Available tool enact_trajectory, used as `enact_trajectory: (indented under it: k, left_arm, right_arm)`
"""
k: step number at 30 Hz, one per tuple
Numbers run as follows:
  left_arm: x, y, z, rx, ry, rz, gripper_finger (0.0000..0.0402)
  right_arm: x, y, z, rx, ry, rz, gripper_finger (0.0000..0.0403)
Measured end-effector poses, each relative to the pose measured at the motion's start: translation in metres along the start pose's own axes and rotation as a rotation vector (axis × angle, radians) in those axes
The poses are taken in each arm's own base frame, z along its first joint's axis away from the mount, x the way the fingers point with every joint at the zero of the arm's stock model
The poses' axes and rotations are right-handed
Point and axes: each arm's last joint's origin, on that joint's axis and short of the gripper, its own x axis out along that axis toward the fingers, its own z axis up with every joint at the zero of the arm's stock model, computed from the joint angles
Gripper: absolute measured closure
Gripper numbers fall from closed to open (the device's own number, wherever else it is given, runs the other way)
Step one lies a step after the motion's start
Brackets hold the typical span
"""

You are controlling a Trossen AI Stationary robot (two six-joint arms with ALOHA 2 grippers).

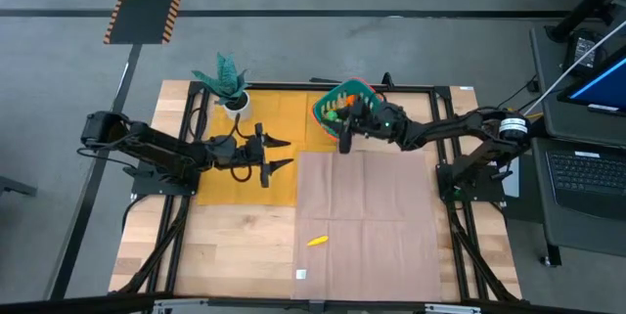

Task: Pick and placing Produce into tupperware
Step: Put the green peas into the basket

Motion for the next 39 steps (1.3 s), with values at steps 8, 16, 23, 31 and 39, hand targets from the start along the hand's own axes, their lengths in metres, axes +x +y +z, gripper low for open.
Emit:
enact_trajectory:
  k: [8, 16, 23, 31, 39]
  left_arm:
    - [0.000, 0.000, 0.000, 0.049, 0.000, 0.000, 0.0172]
    - [0.000, 0.000, -0.001, 0.053, 0.014, -0.001, 0.0179]
    - [0.000, 0.000, -0.009, 0.075, 0.093, -0.004, 0.0174]
    - [-0.001, 0.000, -0.014, 0.153, 0.140, -0.011, 0.0180]
    - [-0.001, 0.001, -0.017, 0.187, 0.175, -0.012, 0.0175]
  right_arm:
    - [-0.005, -0.031, 0.002, 0.059, 0.020, -0.189, 0.0263]
    - [-0.008, -0.050, 0.004, 0.080, 0.006, -0.340, 0.0263]
    - [-0.008, -0.064, 0.000, 0.091, 0.128, -0.419, 0.0263]
    - [0.012, -0.067, 0.033, 0.105, 0.381, -0.469, 0.0263]
    - [0.016, -0.062, 0.073, 0.111, 0.566, -0.494, 0.0263]
